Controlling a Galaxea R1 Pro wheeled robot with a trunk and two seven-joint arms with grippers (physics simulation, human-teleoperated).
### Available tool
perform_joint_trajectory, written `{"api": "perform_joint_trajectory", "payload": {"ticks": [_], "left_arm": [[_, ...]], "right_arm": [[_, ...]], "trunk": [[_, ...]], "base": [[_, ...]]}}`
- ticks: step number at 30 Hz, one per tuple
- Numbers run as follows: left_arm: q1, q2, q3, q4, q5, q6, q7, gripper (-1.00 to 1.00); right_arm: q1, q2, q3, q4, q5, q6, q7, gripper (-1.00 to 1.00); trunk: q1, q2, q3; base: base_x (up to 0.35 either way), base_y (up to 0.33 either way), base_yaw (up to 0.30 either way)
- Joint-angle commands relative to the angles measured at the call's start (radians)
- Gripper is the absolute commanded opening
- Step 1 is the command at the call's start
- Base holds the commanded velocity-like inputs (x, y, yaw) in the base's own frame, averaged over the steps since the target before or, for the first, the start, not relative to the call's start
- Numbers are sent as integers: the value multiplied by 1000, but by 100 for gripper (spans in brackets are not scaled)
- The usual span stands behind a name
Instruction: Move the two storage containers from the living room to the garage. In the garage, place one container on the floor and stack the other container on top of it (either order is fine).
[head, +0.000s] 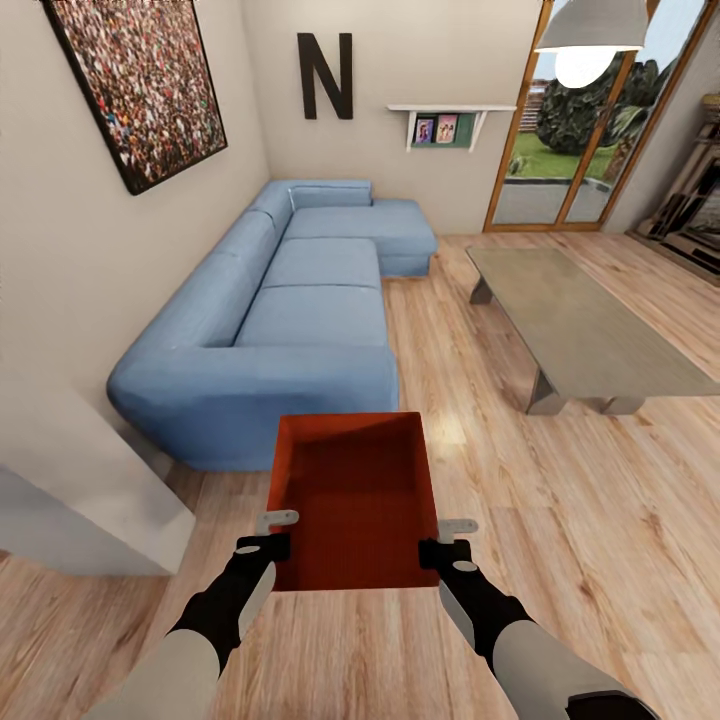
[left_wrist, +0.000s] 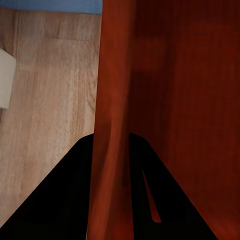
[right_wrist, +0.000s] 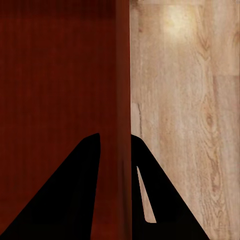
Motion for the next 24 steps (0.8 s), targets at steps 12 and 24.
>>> {"api": "perform_joint_trajectory", "payload": {"ticks": [12,24], "left_arm": [[0,17,1,0,-1,10,13,-100],[1,17,1,0,-1,10,13,-100]], "right_arm": [[-1,-1,-32,-38,16,1,-39,-100],[-1,-1,-32,-38,16,1,-39,-100]], "trunk": [[0,-1,18],[0,-1,37]], "base": [[0,0,0],[0,0,0]]}}
